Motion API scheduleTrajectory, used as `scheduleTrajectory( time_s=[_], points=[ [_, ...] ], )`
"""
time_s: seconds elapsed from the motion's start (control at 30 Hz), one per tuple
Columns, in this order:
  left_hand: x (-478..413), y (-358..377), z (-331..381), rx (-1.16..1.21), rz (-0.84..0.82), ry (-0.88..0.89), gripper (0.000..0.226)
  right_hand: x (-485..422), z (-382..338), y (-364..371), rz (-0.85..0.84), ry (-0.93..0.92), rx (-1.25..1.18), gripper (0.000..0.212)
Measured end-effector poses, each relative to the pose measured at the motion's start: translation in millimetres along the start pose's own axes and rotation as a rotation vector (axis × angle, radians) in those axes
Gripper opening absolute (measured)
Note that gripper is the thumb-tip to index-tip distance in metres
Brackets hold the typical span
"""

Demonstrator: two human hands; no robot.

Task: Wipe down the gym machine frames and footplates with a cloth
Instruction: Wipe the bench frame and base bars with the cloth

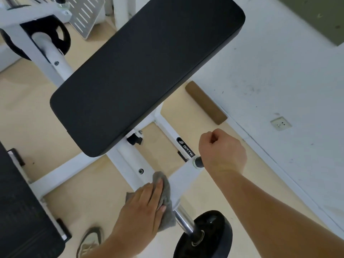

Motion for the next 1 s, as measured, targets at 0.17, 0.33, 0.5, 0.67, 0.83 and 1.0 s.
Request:
scheduleTrajectory(
  time_s=[0.17, 0.33, 0.5, 0.67, 0.83, 1.0],
  points=[
    [-38, -8, 11, -0.027, -0.114, -0.009, 0.071, -3, 0, 3, 0.010, 0.002, -0.003, 0.031],
    [-119, 2, 43, 0.051, -0.140, -0.073, 0.062, -1, 0, 2, 0.035, -0.024, 0.019, 0.033],
    [-99, 8, 32, 0.065, -0.175, -0.034, 0.063, -2, 1, 2, 0.019, -0.009, 0.017, 0.032],
    [-10, -9, -1, 0.039, -0.132, -0.063, 0.067, 0, 1, 2, 0.025, 0.010, -0.005, 0.031],
    [-56, -12, 9, -0.012, -0.194, -0.017, 0.065, 2, -1, 3, 0.052, -0.014, 0.016, 0.033],
    [-131, 21, 29, 0.007, -0.226, 0.025, 0.068, 1, 0, 4, 0.115, -0.041, 0.040, 0.035]
  ],
)
Point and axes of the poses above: each hand's wrist, its own x-axis away from the middle knuckle, its own y-axis out of the palm, z = x × y, the point moved 3 cm from there along -x, towards the middle knuckle
